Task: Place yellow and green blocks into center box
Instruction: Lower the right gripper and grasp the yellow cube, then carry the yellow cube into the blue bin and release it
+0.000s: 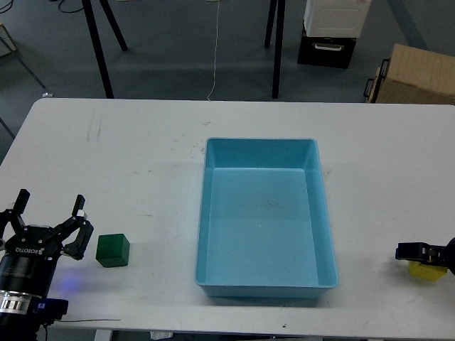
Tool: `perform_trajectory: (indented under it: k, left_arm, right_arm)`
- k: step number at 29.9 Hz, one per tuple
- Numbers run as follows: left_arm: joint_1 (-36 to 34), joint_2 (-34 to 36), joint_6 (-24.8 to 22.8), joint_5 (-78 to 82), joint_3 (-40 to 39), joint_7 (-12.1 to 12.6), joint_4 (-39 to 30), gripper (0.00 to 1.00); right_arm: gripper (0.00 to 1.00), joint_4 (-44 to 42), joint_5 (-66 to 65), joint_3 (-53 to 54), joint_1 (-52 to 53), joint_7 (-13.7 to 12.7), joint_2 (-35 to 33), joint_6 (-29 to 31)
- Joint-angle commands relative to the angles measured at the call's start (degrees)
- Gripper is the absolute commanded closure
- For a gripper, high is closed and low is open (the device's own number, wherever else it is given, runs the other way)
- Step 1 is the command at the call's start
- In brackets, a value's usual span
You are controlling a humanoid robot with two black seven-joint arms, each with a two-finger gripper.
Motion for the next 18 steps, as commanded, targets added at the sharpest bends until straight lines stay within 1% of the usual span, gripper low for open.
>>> perform_trajectory:
  k: [1,4,6,7,8,9,13,15,18]
  left_arm:
    - [-0.10,0.08,0.00,0.00,1.13,-0.09,0.52,0.00]
    - [-0.10,-0.01,0.00,0.00,1.14,-0.09,0.52,0.00]
    - [-0.10,-0.01,0.00,0.00,1.14,-0.09,0.52,0.00]
    - [-0.10,-0.01,0.00,0.00,1.14,-0.09,0.52,0.00]
    - [-0.10,-0.01,0.00,0.00,1.14,-0.09,0.52,0.00]
    - [-0.10,-0.01,0.00,0.00,1.14,-0.09,0.52,0.00]
    - [-0.10,-0.01,0.00,0.00,1.14,-0.09,0.60,0.00]
    - [-0.10,-0.18,0.00,0.00,1.14,-0.09,0.69,0.00]
    - [-0.10,-0.27,0.00,0.00,1.14,-0.09,0.69,0.00]
  right_arm:
    - [0.43,0.00,0.09,0.08,-0.49,-0.17,0.09,0.23]
    - [0.66,-0.09,0.00,0.34,-1.54,-0.44,0.01,-0.03]
    - [0.78,0.00,0.08,0.78,-1.89,-0.44,-0.17,-0.38]
    - [0.86,0.09,0.09,0.87,-1.89,-0.44,-0.35,-0.64]
    - [0.96,0.17,0.09,0.96,-1.89,-0.44,-0.35,-0.91]
    - [1.00,0.44,0.09,1.31,-1.89,-0.44,-0.52,-1.34]
    - [1.00,2.37,0.26,5.16,-1.63,-0.35,-1.57,-2.14]
    - [1.00,2.55,0.96,9.72,-1.02,-0.26,-2.45,-1.44]
    - [1.00,2.55,5.16,17.28,-0.75,0.44,-1.58,0.05]
